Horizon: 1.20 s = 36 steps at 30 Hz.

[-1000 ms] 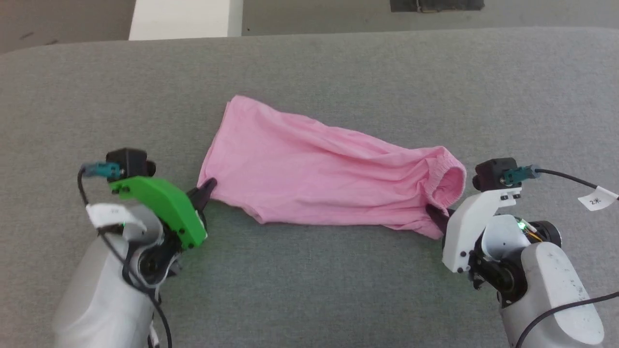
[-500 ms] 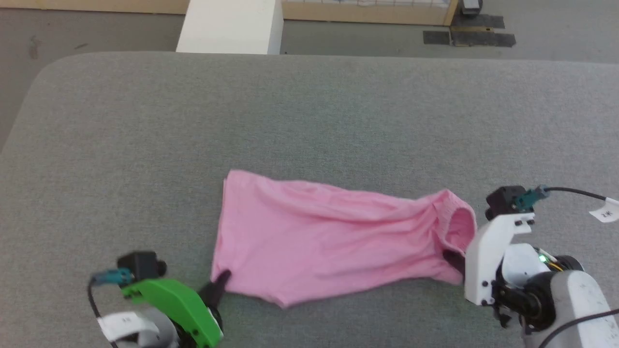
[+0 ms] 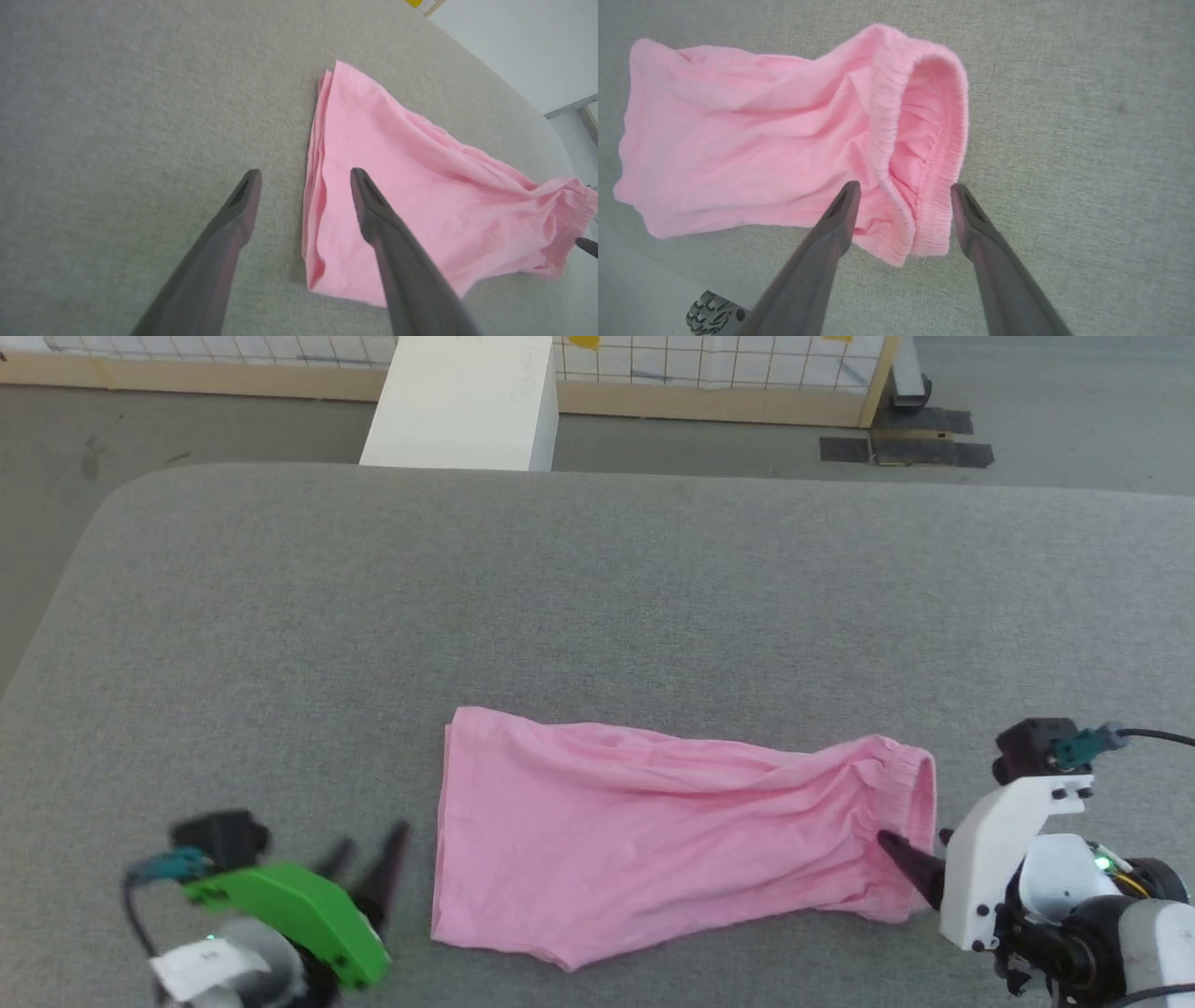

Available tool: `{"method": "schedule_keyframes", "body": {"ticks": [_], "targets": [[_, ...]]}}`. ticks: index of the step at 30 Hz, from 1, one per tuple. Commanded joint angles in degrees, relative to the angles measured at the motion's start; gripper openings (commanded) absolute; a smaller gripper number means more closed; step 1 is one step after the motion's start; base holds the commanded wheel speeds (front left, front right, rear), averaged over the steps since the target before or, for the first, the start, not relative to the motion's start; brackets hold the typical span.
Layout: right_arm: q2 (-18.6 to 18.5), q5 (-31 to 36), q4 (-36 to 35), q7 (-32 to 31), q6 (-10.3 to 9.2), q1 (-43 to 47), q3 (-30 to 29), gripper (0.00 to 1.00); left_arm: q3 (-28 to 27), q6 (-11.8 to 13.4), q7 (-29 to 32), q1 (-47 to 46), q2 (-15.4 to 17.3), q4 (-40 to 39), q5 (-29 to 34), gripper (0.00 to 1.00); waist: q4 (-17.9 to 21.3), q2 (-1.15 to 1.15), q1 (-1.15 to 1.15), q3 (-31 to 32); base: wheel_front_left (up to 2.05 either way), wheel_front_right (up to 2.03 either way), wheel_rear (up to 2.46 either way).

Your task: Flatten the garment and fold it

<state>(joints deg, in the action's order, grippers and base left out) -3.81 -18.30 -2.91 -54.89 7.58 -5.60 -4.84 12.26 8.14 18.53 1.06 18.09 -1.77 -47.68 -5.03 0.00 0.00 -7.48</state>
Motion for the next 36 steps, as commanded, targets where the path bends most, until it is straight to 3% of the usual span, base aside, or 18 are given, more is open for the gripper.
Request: {"method": "schedule_keyframes", "body": {"ticks": [1,7,10,17,28,29,30,31,36], "targets": [[0.4,0.2,-1.5,0.9,-0.09,0.9,-0.7,1.00,-1.0,-0.3,-2.5,-2.3,1.5,-0.8,2.2,1.00,0.6,0.00,0.00,0.4,0.00,0.00,0.00],[0.9,2.1,-6.4,4.7,-0.09,1.2,-1.7,1.00,-3.3,-3.3,-22.1,-6.8,5.3,-1.0,14.6,1.00,1.8,0.00,0.00,-0.3,0.00,0.00,0.00],[0.9,3.8,-4.8,6.5,-0.09,-0.1,-1.0,1.00,-3.6,-2.9,-31.3,-7.5,5.4,1.4,20.5,1.00,2.3,0.00,0.00,-1.1,0.00,0.00,0.00],[0.9,7.1,4.2,7.4,-0.09,-4.5,2.1,1.00,-6.1,-2.7,-33.5,-8.6,1.6,1.0,26.9,1.00,2.1,0.00,0.00,-3.4,0.00,0.00,0.00],[0.9,7.7,16.5,8.1,-0.09,-7.9,7.4,1.00,-10.4,-6.8,-33.5,-7.7,-3.9,2.2,30.6,1.00,0.2,0.00,0.00,-4.6,0.00,0.00,0.00],[0.9,7.5,17.2,7.9,-0.09,-8.0,7.6,0.56,-10.7,-7.2,-33.5,-7.6,-4.3,2.3,30.9,1.00,0.1,0.00,0.00,-4.6,0.00,0.00,0.00],[0.9,7.4,17.6,8.0,-0.09,-8.1,7.6,0.21,-10.9,-7.4,-33.5,-7.6,-4.6,2.4,31.2,1.00,0.0,0.00,0.00,-4.6,0.00,0.00,0.00],[0.9,6.8,18.1,8.4,-0.09,-8.3,7.3,0.00,-11.5,-8.0,-33.5,-7.5,-5.2,2.5,31.7,1.00,0.0,0.00,0.00,-4.6,0.00,0.00,0.00],[0.7,8.8,18.0,8.2,-0.09,-8.7,3.6,0.00,-12.8,-9.1,-33.5,-6.9,-6.6,2.6,32.9,1.00,0.3,0.00,0.00,-4.3,0.00,0.00,0.00]]}}
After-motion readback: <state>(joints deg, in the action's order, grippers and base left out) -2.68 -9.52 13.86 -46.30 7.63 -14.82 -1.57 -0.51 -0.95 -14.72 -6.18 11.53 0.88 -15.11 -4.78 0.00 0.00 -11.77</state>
